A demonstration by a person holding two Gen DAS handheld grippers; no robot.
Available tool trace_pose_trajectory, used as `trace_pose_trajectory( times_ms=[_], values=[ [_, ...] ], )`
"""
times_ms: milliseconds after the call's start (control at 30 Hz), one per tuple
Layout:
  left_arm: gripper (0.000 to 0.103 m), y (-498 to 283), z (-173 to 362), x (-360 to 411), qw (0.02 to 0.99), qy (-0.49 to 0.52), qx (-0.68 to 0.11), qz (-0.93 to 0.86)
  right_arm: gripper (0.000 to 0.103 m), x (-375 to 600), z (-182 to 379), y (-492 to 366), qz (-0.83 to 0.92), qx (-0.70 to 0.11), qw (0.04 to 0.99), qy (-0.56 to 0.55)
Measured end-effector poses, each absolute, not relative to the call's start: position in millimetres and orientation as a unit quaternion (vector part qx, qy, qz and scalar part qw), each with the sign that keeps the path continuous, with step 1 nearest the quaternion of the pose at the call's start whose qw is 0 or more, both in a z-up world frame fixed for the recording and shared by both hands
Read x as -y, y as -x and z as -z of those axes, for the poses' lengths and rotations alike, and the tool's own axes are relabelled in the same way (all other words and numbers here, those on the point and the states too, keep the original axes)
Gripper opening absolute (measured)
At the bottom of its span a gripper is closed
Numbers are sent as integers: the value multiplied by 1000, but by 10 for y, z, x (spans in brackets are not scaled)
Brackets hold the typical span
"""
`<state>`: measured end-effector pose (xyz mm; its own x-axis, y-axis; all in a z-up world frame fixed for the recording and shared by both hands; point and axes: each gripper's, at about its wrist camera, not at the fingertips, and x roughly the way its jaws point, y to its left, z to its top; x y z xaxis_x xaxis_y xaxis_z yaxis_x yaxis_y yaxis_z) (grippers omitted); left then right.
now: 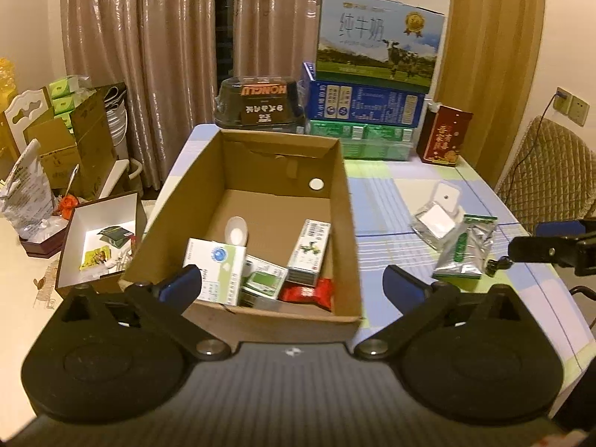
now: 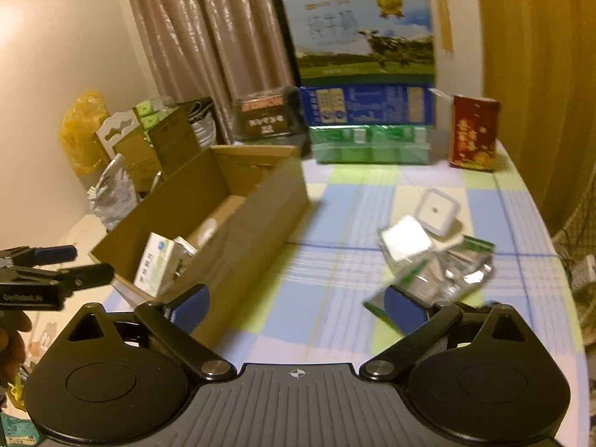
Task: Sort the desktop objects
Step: 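Move both open tools back over the foil bag and black cable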
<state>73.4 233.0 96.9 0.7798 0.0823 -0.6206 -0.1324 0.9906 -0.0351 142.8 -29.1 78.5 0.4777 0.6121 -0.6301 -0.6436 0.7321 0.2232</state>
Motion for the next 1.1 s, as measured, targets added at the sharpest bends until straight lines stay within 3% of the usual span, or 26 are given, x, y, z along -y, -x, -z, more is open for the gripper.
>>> trace_pose_trajectory(
  times_ms=[533,1100],
  values=[
    [102,-774,-920,-1516,941,30,-336,15,101,1465,-504,-1449,-276,-389,879,-4],
    [102,-1305,-674,-776,922,-31,-371,108,101,1767,-323,-1733,-291,-396,869,66]
  ],
)
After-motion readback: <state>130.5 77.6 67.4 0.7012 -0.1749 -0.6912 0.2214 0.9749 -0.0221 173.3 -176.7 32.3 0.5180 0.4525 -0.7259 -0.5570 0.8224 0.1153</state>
